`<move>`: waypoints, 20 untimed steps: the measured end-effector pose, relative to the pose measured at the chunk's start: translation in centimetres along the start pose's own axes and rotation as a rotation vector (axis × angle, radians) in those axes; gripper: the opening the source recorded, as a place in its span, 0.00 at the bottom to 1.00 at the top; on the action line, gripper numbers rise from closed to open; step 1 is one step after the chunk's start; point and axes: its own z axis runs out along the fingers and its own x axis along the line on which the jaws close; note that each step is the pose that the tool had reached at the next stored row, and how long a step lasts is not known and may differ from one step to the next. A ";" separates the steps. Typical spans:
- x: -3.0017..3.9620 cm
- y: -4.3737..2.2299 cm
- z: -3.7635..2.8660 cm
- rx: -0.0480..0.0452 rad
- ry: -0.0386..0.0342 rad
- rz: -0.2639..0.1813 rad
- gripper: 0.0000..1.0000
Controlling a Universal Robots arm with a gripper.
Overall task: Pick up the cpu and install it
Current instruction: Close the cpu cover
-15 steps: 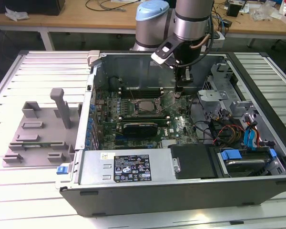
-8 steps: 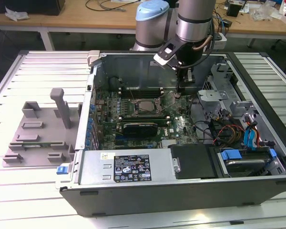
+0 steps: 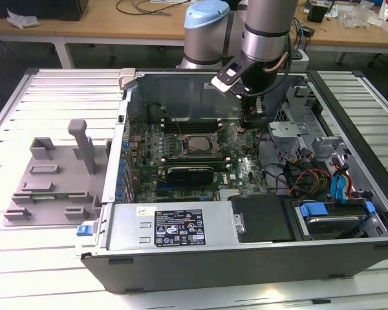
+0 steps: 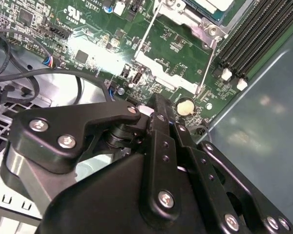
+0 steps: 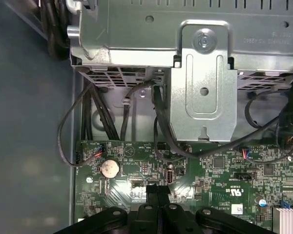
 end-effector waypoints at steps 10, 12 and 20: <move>0.02 -0.46 1.02 0.0000 0.0000 0.000 0.11; 0.02 -0.68 1.02 -0.0001 -0.0001 0.000 0.11; 0.07 -2.85 0.93 -0.0081 -0.0001 0.000 0.11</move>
